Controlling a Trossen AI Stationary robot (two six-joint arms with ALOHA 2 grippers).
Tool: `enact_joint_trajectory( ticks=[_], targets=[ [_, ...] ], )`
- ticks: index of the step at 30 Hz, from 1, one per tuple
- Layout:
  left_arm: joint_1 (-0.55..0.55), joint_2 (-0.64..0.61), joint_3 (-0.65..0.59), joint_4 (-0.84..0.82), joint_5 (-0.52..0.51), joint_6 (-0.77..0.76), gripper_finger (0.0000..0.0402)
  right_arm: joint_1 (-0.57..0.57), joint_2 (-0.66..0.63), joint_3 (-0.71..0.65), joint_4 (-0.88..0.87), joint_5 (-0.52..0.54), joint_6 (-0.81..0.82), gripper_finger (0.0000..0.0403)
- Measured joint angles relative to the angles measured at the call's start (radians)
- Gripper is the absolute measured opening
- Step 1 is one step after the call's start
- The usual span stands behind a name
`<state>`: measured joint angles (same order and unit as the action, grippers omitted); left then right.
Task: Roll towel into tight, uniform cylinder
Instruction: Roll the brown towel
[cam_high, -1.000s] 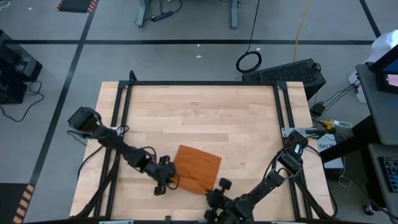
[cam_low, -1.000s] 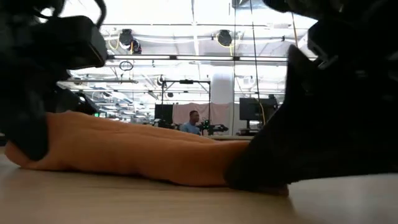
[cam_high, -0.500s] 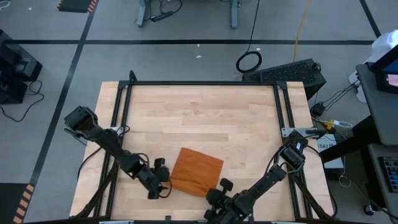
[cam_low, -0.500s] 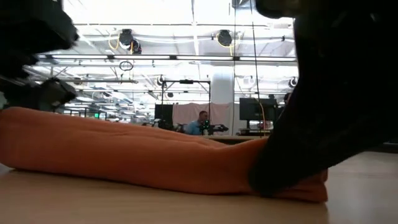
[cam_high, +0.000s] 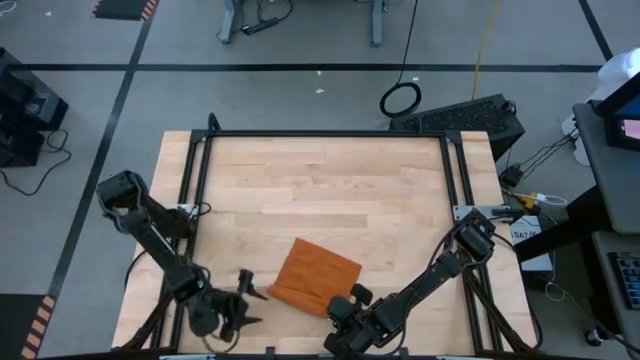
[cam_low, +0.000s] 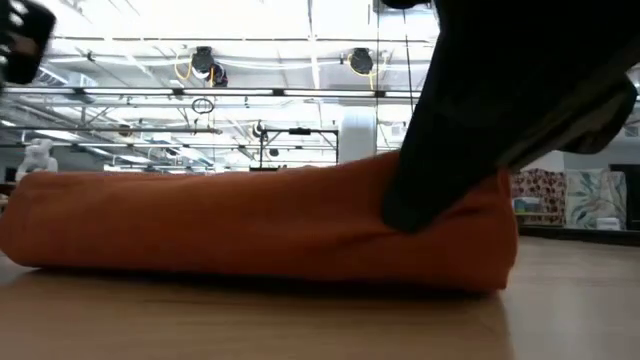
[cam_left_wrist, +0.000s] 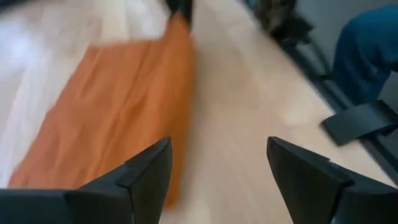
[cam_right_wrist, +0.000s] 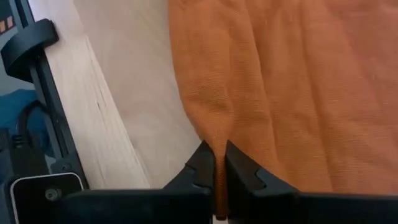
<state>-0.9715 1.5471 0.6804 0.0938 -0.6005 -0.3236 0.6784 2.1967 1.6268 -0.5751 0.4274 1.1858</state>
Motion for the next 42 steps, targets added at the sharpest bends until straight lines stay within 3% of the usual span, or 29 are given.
enact_joint_trajectory(
  ticks=[4, 10, 31, 37, 42],
  targets=[
    [0.001, 0.095, 0.0, 0.091, -0.049, 0.123, 0.0267, -0.008, -0.016, 0.0, -0.001, 0.0, -0.003, 0.0003],
    [0.038, 0.164, 0.0, 0.079, -0.105, 0.131, 0.0267, -0.017, -0.024, 0.001, 0.005, -0.016, -0.002, 0.0003],
    [0.118, 0.244, 0.001, 0.096, -0.1, 0.204, 0.0267, -0.026, -0.024, 0.001, 0.015, -0.018, -0.042, 0.0003],
    [0.084, 0.235, 0.02, 0.141, -0.172, 0.269, 0.0267, -0.027, -0.024, 0.001, 0.019, -0.037, -0.042, 0.0003],
    [0.108, 0.235, 0.027, 0.135, -0.16, 0.308, 0.0267, -0.031, -0.024, 0.002, 0.027, -0.038, -0.045, 0.0004]
  ],
)
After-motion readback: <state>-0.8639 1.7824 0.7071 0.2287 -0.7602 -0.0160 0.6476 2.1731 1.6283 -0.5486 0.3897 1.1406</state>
